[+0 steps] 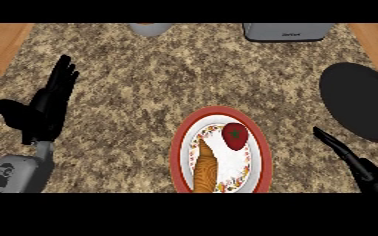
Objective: Pick the croissant from the plate and place it in the pan
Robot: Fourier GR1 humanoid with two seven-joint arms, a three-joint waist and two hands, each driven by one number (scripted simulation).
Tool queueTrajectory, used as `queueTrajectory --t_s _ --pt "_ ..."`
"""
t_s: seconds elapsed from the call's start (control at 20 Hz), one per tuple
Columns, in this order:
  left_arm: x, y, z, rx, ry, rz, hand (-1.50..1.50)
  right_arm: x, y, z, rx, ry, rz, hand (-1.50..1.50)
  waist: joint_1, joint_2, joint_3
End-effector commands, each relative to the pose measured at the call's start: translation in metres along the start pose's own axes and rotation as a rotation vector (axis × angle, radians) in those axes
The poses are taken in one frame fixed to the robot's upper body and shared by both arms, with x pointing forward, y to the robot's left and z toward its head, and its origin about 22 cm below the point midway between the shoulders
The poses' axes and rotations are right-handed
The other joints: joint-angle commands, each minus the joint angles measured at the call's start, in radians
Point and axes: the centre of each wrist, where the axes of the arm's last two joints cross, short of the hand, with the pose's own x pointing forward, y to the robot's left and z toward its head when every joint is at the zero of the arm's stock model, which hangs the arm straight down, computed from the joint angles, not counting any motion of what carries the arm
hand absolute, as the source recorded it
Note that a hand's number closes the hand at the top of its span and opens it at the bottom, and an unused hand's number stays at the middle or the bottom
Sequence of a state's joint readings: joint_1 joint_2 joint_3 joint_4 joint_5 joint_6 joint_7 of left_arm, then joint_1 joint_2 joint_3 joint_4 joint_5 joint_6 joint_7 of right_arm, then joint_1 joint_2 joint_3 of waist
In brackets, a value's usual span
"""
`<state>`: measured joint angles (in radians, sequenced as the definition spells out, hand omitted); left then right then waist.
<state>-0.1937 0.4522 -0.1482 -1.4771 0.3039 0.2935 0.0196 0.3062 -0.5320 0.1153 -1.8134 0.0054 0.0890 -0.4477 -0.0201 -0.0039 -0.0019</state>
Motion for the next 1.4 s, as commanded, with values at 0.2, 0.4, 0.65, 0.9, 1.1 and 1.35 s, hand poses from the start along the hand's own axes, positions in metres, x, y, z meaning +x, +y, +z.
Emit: queueTrajectory --t_s 0.2,0.4,0.65,0.9,1.1,1.35 --pt "-0.024 0.001 -0.001 -0.028 0.003 0.009 0.0 0.081 -0.036 -0.018 0.106 0.08 0.143 -1.5 0.009 0.003 0.001" --pt "0.0 -0.023 -0.005 -0.011 -0.009 0.011 0.0 0.115 -0.032 -0.035 0.093 0.049 0.216 -1.5 0.015 0.002 0.001" --pt "-0.008 -0.003 0.0 -0.033 -0.015 -0.003 0.0 0.127 -0.018 -0.077 0.144 0.059 0.148 -1.5 0.026 0.004 0.001" --pt "0.012 -0.007 -0.014 -0.037 -0.02 0.0 0.0 0.134 0.023 -0.074 0.247 0.012 0.088 -1.5 0.022 0.003 0.002" --pt "0.005 -0.018 -0.016 -0.007 -0.003 -0.004 0.0 0.139 0.04 -0.072 0.24 0.047 0.142 -1.5 0.018 0.003 0.002" --pt "-0.003 0.003 0.002 -0.017 -0.025 0.006 0.0 0.139 0.046 -0.085 0.252 0.148 0.141 -1.5 0.022 0.003 0.002"
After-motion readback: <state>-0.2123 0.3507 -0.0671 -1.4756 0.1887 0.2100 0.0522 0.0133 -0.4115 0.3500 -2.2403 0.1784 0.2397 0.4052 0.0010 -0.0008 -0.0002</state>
